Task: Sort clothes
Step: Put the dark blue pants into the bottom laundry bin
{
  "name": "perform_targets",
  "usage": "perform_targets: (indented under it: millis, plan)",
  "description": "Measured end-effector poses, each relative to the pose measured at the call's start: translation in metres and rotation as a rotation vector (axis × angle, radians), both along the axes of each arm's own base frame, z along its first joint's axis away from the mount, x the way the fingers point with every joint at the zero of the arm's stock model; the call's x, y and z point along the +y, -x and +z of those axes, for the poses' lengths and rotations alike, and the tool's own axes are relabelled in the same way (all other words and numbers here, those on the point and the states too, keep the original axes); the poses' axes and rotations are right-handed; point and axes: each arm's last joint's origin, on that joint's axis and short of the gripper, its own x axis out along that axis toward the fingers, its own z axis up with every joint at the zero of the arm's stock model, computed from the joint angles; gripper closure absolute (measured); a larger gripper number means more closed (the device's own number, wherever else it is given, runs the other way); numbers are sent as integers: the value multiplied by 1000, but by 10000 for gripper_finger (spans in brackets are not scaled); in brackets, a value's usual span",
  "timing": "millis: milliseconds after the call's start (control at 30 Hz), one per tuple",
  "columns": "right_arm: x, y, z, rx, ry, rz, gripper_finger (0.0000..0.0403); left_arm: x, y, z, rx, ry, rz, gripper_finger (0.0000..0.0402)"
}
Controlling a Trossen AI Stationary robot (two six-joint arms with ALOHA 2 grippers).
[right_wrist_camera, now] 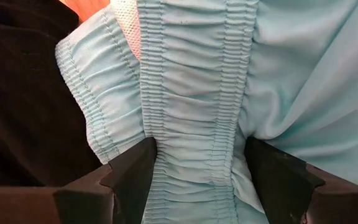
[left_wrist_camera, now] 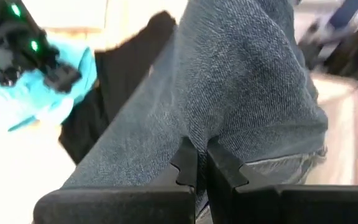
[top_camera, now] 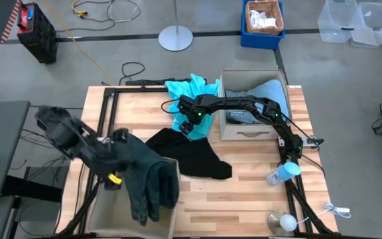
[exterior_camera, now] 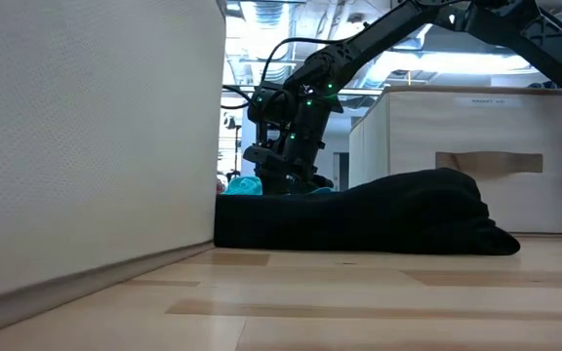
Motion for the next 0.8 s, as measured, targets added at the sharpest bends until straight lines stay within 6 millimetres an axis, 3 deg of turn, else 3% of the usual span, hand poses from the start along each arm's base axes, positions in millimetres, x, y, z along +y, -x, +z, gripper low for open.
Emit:
perform_targets:
  millis: [533, 800]
  plan:
    - [0, 0, 0, 0, 0, 0, 127, -33, -10, -67, 433, 199, -54, 398]
    - [0, 0, 0, 0, 0, 0, 127, -51, -17, -102, 483, 241, -89, 398]
